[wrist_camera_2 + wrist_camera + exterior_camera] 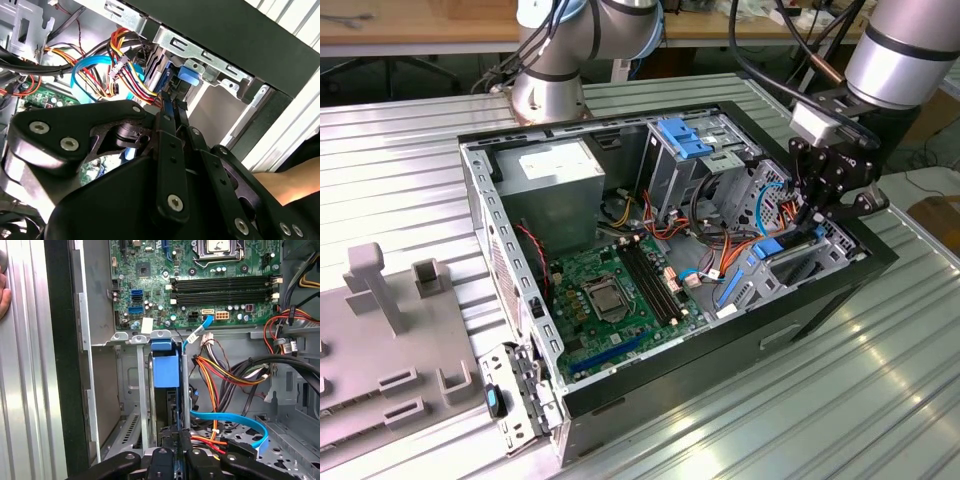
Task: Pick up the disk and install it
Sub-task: 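Insert the first disk wire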
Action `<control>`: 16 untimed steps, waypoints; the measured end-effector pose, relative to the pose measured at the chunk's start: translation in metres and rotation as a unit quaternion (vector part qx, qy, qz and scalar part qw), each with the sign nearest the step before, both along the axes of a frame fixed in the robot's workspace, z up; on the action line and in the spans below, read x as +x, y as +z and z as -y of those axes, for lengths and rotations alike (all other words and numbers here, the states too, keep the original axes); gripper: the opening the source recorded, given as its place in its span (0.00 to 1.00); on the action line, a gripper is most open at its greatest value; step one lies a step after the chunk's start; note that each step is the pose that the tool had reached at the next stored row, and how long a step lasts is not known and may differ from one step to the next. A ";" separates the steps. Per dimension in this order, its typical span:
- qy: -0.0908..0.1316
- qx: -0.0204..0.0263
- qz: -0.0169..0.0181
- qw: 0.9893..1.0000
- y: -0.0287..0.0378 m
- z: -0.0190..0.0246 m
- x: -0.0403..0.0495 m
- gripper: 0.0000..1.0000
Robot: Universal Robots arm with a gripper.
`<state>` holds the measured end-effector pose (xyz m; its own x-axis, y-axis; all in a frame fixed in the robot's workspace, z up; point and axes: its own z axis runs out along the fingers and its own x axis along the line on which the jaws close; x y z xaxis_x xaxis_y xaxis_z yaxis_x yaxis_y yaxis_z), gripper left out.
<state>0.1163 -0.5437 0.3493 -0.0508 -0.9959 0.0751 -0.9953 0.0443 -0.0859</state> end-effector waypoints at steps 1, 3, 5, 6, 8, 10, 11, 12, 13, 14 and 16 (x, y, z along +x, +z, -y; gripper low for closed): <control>-0.009 0.000 0.000 1.000 0.0000 0.0000 0.0001 0.16; -0.012 0.000 0.000 1.000 0.0000 0.0000 0.0001 0.16; -0.012 0.000 0.000 1.000 -0.0001 0.0000 0.0002 0.16; -0.012 0.000 0.000 1.000 -0.0004 -0.0001 0.0002 0.16; -0.012 0.000 0.000 1.000 -0.0012 0.0000 0.0002 0.16; -0.012 0.000 0.000 1.000 -0.0017 0.0000 0.0002 0.16; -0.012 0.000 0.000 1.000 -0.0017 0.0000 0.0002 0.16; -0.011 0.000 0.000 1.000 -0.0018 0.0000 0.0002 0.16; -0.010 0.000 0.000 1.000 -0.0018 0.0000 0.0002 0.16; -0.005 0.000 0.000 1.000 -0.0019 -0.0001 0.0003 0.16; -0.001 0.000 0.000 1.000 -0.0019 -0.0002 0.0002 0.16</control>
